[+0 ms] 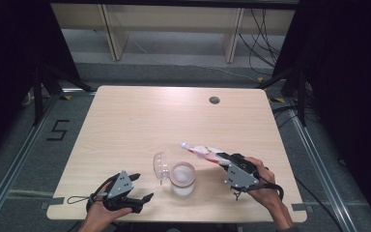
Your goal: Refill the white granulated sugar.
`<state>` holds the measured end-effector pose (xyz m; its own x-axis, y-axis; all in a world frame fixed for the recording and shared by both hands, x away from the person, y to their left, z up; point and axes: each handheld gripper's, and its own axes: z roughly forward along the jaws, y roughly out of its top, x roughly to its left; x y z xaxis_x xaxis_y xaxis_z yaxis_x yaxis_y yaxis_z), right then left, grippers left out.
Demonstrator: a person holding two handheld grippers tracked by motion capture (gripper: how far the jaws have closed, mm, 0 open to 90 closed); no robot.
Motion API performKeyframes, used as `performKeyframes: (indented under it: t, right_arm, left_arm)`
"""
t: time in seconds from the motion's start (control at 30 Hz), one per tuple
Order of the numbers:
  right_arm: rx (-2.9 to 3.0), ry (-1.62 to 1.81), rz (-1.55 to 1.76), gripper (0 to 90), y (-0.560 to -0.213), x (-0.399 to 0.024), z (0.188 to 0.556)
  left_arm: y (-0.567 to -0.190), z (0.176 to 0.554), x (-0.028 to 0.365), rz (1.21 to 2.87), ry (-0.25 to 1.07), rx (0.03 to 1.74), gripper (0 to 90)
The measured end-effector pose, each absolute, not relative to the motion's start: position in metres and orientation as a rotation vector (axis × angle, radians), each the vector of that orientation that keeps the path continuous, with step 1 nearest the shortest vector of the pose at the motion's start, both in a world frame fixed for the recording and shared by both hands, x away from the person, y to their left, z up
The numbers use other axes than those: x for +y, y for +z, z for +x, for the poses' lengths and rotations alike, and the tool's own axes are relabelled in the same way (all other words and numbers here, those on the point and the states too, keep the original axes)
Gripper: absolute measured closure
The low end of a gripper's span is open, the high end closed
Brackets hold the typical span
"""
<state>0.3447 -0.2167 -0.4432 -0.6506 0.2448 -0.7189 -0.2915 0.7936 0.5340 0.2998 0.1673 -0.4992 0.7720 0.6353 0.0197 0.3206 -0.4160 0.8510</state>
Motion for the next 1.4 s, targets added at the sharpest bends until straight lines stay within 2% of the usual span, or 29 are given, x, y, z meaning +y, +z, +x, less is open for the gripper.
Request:
performKeyframes:
  t: [0.63,1.4]
  right_arm:
    - [2.148,0.976,0.123,77.2,-0.460,-0.229,0.363]
    - [2.109,1.064,0.431,75.6,-0.459,-0.262,0.353]
  left_arm:
    - [-0.499,0.301,0.166,2.032,0.433,0.689,19.4]
    - [-0.498,0.300,0.166,2.022,0.424,0.710,19.4]
